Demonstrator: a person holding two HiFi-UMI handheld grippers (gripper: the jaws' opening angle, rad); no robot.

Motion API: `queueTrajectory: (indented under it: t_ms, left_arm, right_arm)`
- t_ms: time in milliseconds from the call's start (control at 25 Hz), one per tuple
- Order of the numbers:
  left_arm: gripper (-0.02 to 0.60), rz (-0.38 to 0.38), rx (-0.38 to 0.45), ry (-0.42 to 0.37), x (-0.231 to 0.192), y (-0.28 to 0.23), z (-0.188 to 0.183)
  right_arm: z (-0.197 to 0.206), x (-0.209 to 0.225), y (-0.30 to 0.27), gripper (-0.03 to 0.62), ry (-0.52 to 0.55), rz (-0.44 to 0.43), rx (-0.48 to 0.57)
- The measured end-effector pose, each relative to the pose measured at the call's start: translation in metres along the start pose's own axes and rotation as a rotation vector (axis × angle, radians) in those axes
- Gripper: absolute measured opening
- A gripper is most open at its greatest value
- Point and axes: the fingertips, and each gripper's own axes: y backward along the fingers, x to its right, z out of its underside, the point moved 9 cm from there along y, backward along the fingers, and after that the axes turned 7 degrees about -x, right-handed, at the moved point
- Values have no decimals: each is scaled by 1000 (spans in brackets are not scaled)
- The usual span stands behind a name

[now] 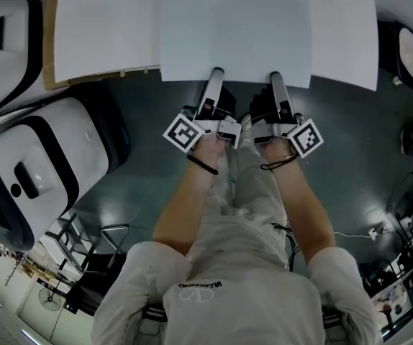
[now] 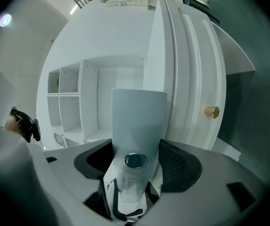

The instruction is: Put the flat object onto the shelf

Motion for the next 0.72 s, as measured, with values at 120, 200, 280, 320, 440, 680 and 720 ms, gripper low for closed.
queueTrajectory:
  t_ms: [120, 200, 280, 320, 440, 680, 720]
  left_arm:
    - [299, 0, 9, 14, 0, -1, -1]
    - [295, -4, 9, 18, -1, -1, 0]
    - [288, -6, 11, 18, -1, 0, 1]
    - [288, -5, 11, 17, -2, 0, 1]
    - [281, -1, 9, 18, -2, -1, 1]
    - [278, -7, 12, 45, 7, -3, 0]
    - [278, -6, 13, 48, 9, -2, 1]
  right_arm:
    - [1, 0, -1, 302, -6, 1, 10]
    - [1, 0, -1, 301, -16, 1, 18]
    - [1, 0, -1, 296, -21, -1, 20]
    - [1, 1, -1, 296, -21, -2, 19]
    - [1, 1, -1, 291, -26, -2, 17]
    - [0, -8, -2, 287, -32, 4, 13]
    - [0, -11, -2, 287, -31, 4, 13]
